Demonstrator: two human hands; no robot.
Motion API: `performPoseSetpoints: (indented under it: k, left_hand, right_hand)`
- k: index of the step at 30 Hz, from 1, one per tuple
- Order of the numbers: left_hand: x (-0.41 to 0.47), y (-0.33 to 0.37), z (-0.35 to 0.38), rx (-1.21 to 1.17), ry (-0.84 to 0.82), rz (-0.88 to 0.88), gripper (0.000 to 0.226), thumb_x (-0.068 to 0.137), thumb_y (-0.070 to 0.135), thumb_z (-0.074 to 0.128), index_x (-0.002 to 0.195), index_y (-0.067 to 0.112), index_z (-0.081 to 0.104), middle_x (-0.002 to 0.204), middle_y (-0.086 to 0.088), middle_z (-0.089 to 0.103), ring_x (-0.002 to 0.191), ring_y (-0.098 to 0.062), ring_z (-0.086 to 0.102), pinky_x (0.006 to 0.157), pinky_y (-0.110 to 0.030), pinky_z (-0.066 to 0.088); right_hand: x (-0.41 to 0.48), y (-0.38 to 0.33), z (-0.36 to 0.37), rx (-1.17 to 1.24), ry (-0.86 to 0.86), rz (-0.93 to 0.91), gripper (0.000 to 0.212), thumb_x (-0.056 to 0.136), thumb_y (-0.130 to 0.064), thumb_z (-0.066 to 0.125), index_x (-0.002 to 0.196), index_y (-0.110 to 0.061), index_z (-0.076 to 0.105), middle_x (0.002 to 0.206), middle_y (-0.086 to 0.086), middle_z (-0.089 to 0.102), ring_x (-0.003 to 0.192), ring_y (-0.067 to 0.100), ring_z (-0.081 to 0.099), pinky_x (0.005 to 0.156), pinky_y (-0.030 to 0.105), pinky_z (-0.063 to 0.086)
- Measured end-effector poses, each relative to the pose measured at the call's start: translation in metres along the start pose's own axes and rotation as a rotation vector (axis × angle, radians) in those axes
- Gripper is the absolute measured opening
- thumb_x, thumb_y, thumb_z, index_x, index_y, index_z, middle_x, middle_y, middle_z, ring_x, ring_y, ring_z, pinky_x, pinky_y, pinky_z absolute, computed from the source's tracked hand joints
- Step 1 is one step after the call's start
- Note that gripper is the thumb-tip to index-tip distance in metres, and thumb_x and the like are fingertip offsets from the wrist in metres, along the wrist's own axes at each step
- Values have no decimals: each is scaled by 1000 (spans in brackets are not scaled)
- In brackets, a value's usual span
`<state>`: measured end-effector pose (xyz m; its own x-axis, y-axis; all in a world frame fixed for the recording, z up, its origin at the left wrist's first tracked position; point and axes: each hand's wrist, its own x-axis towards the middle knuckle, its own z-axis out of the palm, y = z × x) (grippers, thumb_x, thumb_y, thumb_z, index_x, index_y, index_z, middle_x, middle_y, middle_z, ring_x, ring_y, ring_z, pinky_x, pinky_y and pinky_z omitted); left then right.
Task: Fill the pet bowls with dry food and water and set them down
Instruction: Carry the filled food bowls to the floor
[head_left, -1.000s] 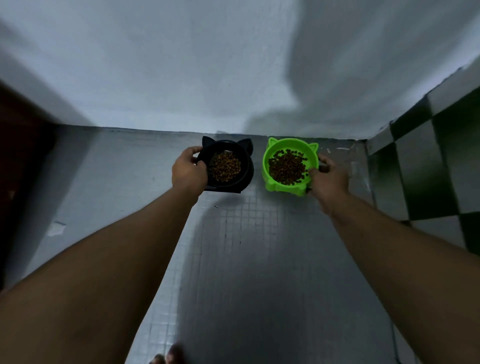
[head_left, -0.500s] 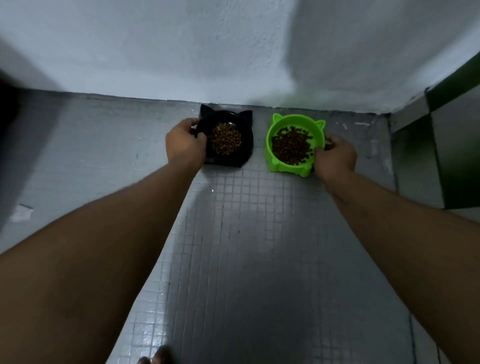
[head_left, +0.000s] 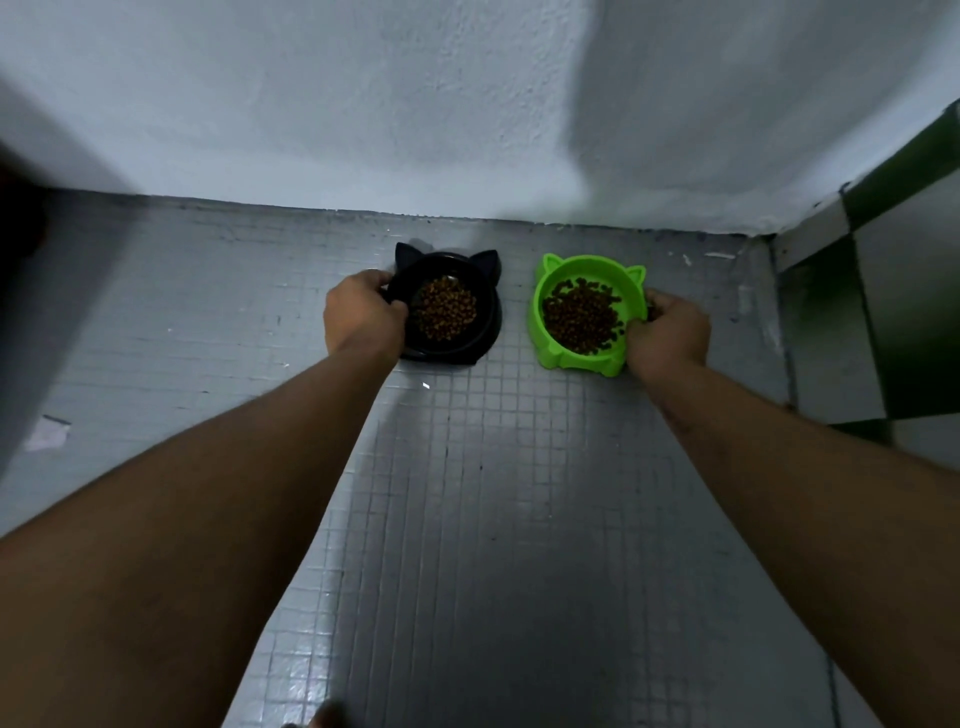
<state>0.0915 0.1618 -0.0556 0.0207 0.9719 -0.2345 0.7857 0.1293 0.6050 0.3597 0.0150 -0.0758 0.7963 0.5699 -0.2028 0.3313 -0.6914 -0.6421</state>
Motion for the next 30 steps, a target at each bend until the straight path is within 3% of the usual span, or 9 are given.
performPoseSetpoints:
  k: [6,10,13,16,18,23,30]
  left_hand:
    - [-3,6,-9,-42,-41,-16,49,89,24,74,136,17,64,121,-8,73,105,-23,71,94,-40,60]
    - [-11,18,-26,17,-46,3,55,91,36,72,140,14,60,131,-11,68,116,-28,66,98,-41,56]
    - [-40,46,-61,96,-148,63,59,93,34,73,144,13,55,137,-14,64,124,-28,62,97,-35,51]
    - [-74,80,-110,171,-270,182,56,92,31,75,143,16,56,134,-13,65,121,-28,62,87,-30,46]
    - [-107,121,-165,177,-329,214,54,91,31,75,141,17,58,132,-12,65,119,-27,63,89,-30,47]
    - [-180,204,-279,76,-360,202,54,91,35,75,140,20,59,132,-7,65,121,-23,62,103,-39,51]
    - [-264,295,-436,8,-338,287,50,91,38,75,138,29,60,128,2,65,108,-10,62,89,-24,45]
  right_hand:
    - [-2,-7,-7,-74,-29,11,34,85,-16,63,117,-10,71,109,15,73,101,33,68,88,37,53]
    - [-2,-24,-18,-116,-112,103,61,87,-28,68,142,-6,51,138,18,58,127,34,55,108,37,43]
    - [-24,-50,-51,-142,-143,163,68,85,-31,67,145,-9,45,144,18,51,130,36,52,106,38,45]
    - [-64,-97,-95,-123,-184,167,61,88,-30,65,142,-7,46,144,19,51,130,36,51,105,38,46]
    - [-97,-144,-150,-136,-216,136,61,88,-28,64,143,-9,48,145,17,51,131,34,50,106,36,43]
    - [-164,-229,-260,-24,-252,19,49,89,-26,66,135,-12,54,135,12,58,122,28,56,97,29,43]
    - [-254,-325,-420,121,-196,-100,44,93,-21,64,136,-20,53,132,4,58,115,17,57,98,29,47]
